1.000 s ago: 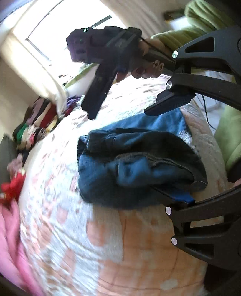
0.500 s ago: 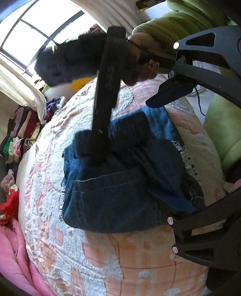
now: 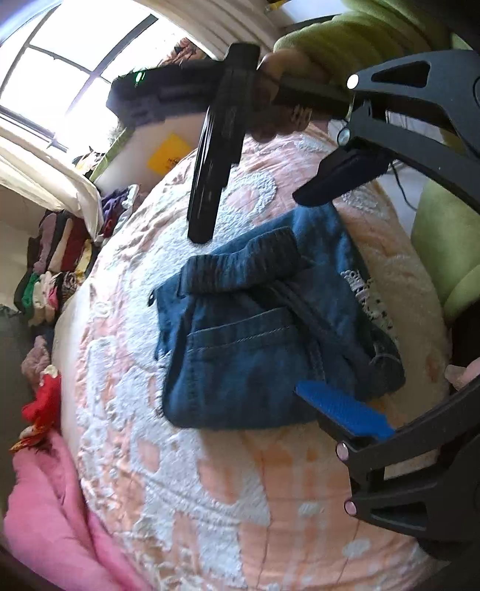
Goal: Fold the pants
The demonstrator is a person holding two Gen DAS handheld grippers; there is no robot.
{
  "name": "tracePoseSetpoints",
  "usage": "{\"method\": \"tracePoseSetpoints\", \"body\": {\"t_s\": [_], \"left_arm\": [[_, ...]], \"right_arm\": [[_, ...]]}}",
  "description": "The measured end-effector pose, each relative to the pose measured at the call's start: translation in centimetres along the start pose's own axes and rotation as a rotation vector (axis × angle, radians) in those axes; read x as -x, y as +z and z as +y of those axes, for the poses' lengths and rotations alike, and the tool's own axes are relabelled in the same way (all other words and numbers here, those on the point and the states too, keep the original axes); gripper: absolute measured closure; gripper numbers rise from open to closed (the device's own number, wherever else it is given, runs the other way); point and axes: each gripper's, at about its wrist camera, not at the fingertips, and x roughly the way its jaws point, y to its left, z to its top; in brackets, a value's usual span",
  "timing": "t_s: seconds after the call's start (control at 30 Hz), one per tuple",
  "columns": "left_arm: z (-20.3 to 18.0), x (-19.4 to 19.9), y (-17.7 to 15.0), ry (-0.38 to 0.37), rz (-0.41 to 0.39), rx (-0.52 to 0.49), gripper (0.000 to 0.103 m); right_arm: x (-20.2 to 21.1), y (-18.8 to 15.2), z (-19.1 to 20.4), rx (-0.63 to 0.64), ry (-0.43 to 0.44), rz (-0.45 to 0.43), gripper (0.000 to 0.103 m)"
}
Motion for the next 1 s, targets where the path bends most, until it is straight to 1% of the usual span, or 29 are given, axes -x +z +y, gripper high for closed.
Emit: {"method": "tracePoseSetpoints", "body": {"t_s": [0.1,0.2,0.27,0.4,0.47,0.53,0.63,0.77,0.8,0.83,0.87,0.9,0.93,1.0], "left_arm": [[0.0,0.6,0.2,0.027,-0.019,-0.007,0.010],[-0.2,1.4,0.3,0.073,-0.036,-0.024,0.010],[-0.1,1.7,0.6,0.084,-0.044,-0.022,0.010],[0.3,1.9,1.0,0.104,-0.048,-0.013,0.010],[0.4,1.8,1.2,0.113,-0.048,-0.010,0.010],[0.7,1.6,1.5,0.125,-0.043,-0.007,0.010],[1.3,0.5,2.2,0.151,-0.020,0.004,0.010],[2.8,-1.3,3.4,0.168,0.020,0.033,0.010],[3.2,-1.6,3.7,0.171,0.024,0.041,0.014],[3.6,-2.0,4.0,0.169,0.028,0.052,0.023],[3.9,-2.4,4.3,0.159,0.034,0.056,0.029],[4.0,-2.7,4.6,0.151,0.039,0.059,0.042],[4.1,-3.1,5.0,0.144,0.048,0.058,0.051],[4.0,-3.9,5.6,0.135,0.061,0.038,0.059]], "right_arm": [[2.1,0.1,0.5,0.032,-0.026,-0.051,0.016],[3.8,0.2,1.0,0.052,-0.053,-0.100,0.010],[5.1,-0.2,1.3,0.060,-0.064,-0.141,0.009],[6.8,-1.0,2.2,0.105,-0.078,-0.174,0.008],[7.3,-1.6,2.7,0.150,-0.095,-0.180,0.008],[7.5,-2.2,3.2,0.182,-0.091,-0.176,0.008],[7.4,-3.2,4.0,0.220,-0.046,-0.157,0.008],[6.3,-4.5,5.6,0.286,0.011,-0.109,0.009],[5.7,-5.0,6.3,0.319,0.017,-0.093,0.014],[5.3,-5.2,6.8,0.340,0.018,-0.082,0.020],[4.6,-5.5,7.4,0.374,0.024,-0.060,0.023],[4.1,-5.8,7.9,0.395,0.029,-0.048,0.028],[3.6,-6.0,8.4,0.421,0.031,-0.036,0.033],[2.6,-6.2,9.4,0.470,0.038,-0.017,0.037]]}}
